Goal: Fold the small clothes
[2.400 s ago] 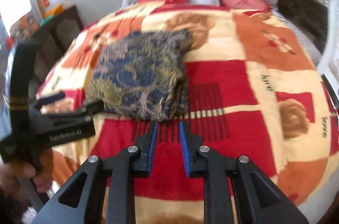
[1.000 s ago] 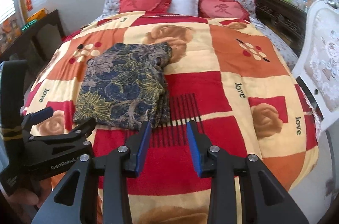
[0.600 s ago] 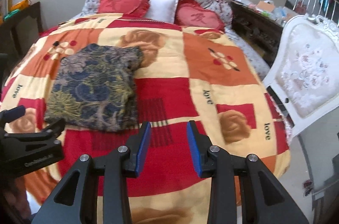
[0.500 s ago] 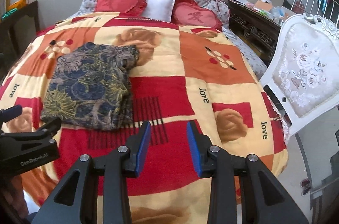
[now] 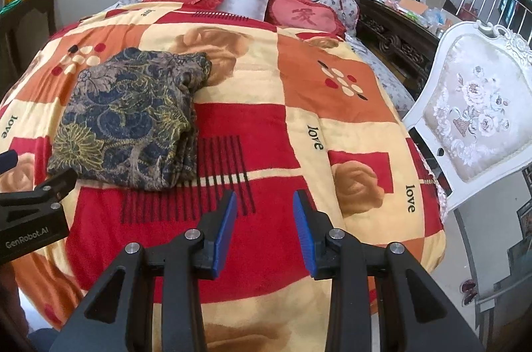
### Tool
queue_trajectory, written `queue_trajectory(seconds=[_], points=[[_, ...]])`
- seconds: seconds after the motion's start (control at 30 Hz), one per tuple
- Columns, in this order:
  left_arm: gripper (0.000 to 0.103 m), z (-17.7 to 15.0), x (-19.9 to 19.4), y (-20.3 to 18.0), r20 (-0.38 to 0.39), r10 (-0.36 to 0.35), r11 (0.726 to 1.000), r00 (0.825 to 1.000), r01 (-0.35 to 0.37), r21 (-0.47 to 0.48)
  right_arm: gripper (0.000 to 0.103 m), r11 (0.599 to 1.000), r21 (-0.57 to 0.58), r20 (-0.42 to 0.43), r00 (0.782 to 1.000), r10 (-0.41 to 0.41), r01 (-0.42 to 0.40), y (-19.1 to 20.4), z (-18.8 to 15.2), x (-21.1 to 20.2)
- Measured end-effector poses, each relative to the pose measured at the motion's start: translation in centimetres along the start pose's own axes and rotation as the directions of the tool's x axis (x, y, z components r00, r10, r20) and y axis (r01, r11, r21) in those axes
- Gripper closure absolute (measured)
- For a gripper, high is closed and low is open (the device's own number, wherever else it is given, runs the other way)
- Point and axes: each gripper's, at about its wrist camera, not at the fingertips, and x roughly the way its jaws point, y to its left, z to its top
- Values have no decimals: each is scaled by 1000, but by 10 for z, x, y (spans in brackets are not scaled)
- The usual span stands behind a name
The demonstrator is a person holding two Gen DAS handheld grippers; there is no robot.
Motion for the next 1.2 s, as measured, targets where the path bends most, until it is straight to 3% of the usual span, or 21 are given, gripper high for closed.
queue_trajectory(seconds=[0.4, 0.6, 0.67, 0.73, 0.77, 0.83, 0.9, 1.07, 1.2], points=[[0, -1, 6, 4, -8, -3, 1000, 1000, 3, -3, 51, 1000, -18, -25, 1000, -5, 5, 5, -2, 10], [0, 0, 8, 6, -10, -1, 1000, 1000, 1, -9, 51, 990, 18, -15, 990, 139, -139, 7, 2, 4], [0, 1, 7, 7, -11, -1, 1000, 1000, 1, -13, 51, 958, 32, 16, 959, 284, -285, 5, 4, -4], [0, 3, 5, 8, -8, 2, 1000, 1000, -2, -14, 51, 901, 63, 81, 902, 423, -428, -5, 10, -17], [0, 3, 4, 8, -6, 1, 1000, 1000, -1, -16, 51, 874, 69, 116, 874, 472, -481, -10, 13, -23], [0, 4, 3, 9, -4, -2, 1000, 1000, 2, -21, 51, 860, 66, 151, 857, 492, -505, -15, 18, -29], [0, 4, 2, 9, -5, -3, 1000, 1000, 2, -23, 51, 870, 59, 147, 866, 477, -489, -14, 21, -28], [0, 4, 2, 10, -6, -3, 1000, 1000, 3, -20, 51, 915, 69, 74, 917, 393, -397, -10, 24, -14], [0, 4, 1, 8, -4, -1, 1000, 1000, 1, -16, 51, 908, 90, 54, 913, 405, -409, -11, 20, -7]])
